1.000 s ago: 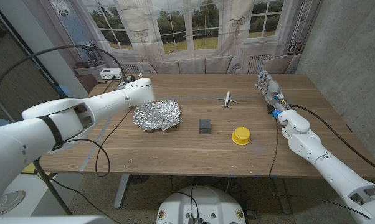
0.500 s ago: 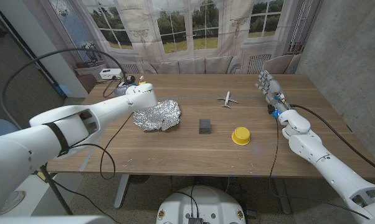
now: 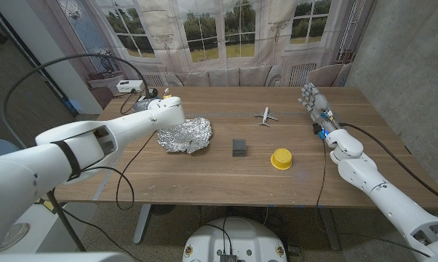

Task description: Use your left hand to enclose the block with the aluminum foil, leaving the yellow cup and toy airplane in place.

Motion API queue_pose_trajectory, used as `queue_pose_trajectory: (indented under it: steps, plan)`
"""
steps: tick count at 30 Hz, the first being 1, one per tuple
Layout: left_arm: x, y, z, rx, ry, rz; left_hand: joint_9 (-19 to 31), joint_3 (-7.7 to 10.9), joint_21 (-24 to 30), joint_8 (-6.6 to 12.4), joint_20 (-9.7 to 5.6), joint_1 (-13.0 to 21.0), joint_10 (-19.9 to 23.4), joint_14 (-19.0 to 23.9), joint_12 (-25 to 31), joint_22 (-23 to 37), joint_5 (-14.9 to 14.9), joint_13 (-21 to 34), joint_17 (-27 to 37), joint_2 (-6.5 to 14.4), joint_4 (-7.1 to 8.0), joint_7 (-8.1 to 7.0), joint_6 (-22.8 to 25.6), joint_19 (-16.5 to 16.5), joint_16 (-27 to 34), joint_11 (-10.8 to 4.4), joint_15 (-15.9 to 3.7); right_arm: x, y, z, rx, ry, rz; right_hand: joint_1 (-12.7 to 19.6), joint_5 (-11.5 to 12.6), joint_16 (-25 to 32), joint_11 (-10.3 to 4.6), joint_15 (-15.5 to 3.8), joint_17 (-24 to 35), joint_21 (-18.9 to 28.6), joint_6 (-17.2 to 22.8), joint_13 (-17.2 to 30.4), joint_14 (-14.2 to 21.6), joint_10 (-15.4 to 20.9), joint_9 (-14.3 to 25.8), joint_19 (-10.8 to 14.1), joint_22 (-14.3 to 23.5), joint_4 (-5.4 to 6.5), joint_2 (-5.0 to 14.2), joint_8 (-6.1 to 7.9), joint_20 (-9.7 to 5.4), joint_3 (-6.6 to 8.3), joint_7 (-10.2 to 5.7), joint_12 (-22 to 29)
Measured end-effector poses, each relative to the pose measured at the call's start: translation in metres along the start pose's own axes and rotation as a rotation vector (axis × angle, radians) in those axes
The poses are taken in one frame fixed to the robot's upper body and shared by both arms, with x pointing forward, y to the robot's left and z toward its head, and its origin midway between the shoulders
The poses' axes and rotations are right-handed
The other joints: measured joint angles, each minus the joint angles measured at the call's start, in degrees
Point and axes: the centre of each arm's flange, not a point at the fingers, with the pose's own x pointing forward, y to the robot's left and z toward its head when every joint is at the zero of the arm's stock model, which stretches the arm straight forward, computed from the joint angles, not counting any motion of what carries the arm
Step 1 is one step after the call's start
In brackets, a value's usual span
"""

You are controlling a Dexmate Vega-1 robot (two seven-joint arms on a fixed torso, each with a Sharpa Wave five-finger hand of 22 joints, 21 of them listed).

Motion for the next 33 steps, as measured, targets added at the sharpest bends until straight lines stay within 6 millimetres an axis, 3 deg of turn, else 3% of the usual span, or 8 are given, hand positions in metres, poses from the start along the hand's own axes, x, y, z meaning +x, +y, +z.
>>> queue_pose_trajectory:
  steps: [7,11,14,17,20,25,29,33]
  plan:
    - [-0.001,-0.002,0.005,0.058,0.018,-0.035,-0.3,0.56,-0.2,-0.44,-0.02,0.6,-2.3,-0.5,-1.7,-0.3,0.4,-0.5,-0.9,1.1,-0.55,-1.3,-2.8,-0.2,-0.9,1.85,0.29,-0.003,0.0,0.0,0.003,-0.003,0.001,0.0,0.0,0.0,0.0,0.0,0.0,0.0,0.0,0.0,0.0,0.0,0.0,0.2,0.0,0.0,0.0,0.0,0.21,0.0,0.0,0.0]
    - [-0.001,-0.005,0.004,0.051,0.008,-0.042,-0.2,0.95,0.2,0.29,-0.31,1.5,-3.6,0.3,-2.6,-0.4,0.4,-0.9,-1.6,1.9,-0.95,-1.63,-2.3,0.2,-0.9,0.16,0.17,-0.003,0.0,0.0,0.004,-0.003,0.002,0.0,0.0,0.0,0.0,0.0,0.0,0.0,0.0,0.0,0.0,0.0,0.0,0.2,0.0,-0.25,0.0,0.0,0.21,0.25,0.0,0.0]
    - [-0.005,-0.013,0.006,0.023,-0.023,-0.029,0.8,1.01,0.2,1.62,0.74,2.3,-5.9,-1.2,-2.0,-0.5,0.4,0.9,-1.0,2.3,-1.99,-3.62,-1.4,-0.3,-2.1,0.32,0.11,-0.002,-0.001,0.0,0.003,-0.002,0.001,0.0,0.0,0.0,0.0,0.0,0.0,0.0,0.0,0.0,0.0,0.0,0.0,0.4,0.0,-0.25,0.0,0.0,-0.03,0.25,0.0,0.0]
    - [-0.006,-0.009,0.005,-0.011,-0.033,-0.007,1.7,0.18,-0.1,-0.14,1.55,2.1,-13.0,-5.7,-2.0,-0.8,0.8,3.4,0.3,2.0,-2.57,-6.26,-9.1,-2.4,-4.2,1.73,0.62,0.0,0.0,-0.001,0.004,0.0,0.003,0.0,0.0,0.0,0.0,0.23,0.0,0.0,0.0,0.0,0.2,0.0,0.0,0.4,0.0,-0.24,0.0,0.0,-0.03,0.25,0.0,0.0]
    - [-0.006,-0.005,0.004,-0.039,-0.047,0.005,1.2,-1.1,-0.3,-1.44,1.51,0.9,-17.4,-9.8,-3.5,-0.8,0.9,3.7,0.0,0.7,-2.46,-5.66,-15.2,-3.6,-6.4,2.45,1.99,0.001,0.001,-0.002,0.005,0.002,0.006,0.0,0.0,0.0,0.0,0.32,0.0,0.0,0.0,0.0,0.3,0.0,0.0,0.4,0.0,-0.24,-0.01,0.0,-0.03,0.25,0.0,0.0]
    - [-0.006,0.0,0.004,-0.064,-0.072,0.006,-0.1,-1.5,-1.2,-0.92,1.34,0.9,-19.6,-13.6,-5.8,-1.3,1.3,2.0,-1.6,0.7,-2.76,-5.05,-16.9,-5.6,-8.2,0.16,3.33,0.002,0.001,-0.003,0.006,0.003,0.008,-0.2,0.0,0.0,0.0,0.32,0.0,0.0,0.3,0.0,0.3,0.0,0.0,0.4,0.0,-0.24,-0.17,0.0,-0.03,0.25,0.31,0.0]
    - [-0.004,0.002,0.006,-0.09,-0.107,-0.008,-1.3,0.51,-1.4,0.78,0.7,4.1,-14.4,-11.7,-6.0,-1.6,0.6,-0.2,-3.7,3.9,-4.28,-4.44,-11.9,-4.9,-7.9,-1.84,1.91,0.003,0.001,-0.004,0.006,0.005,0.008,-0.2,0.0,0.0,0.0,0.31,0.0,0.0,0.3,0.0,0.3,0.0,0.0,0.6,0.0,-0.24,-0.24,0.0,0.1,0.25,0.31,0.0]
    - [0.001,0.003,0.007,-0.117,-0.135,-0.044,-1.8,1.59,-1.2,1.14,0.21,5.6,-11.1,-10.1,-6.0,-1.6,-0.3,-1.7,-4.9,5.4,-5.35,-3.93,-9.2,-3.8,-7.4,-3.15,0.67,0.003,0.001,-0.004,0.004,0.005,0.007,-0.2,0.0,0.0,0.0,0.14,0.0,0.0,0.3,0.0,0.7,0.0,0.0,0.7,0.0,-0.24,-0.23,0.0,0.17,0.25,0.31,0.0]
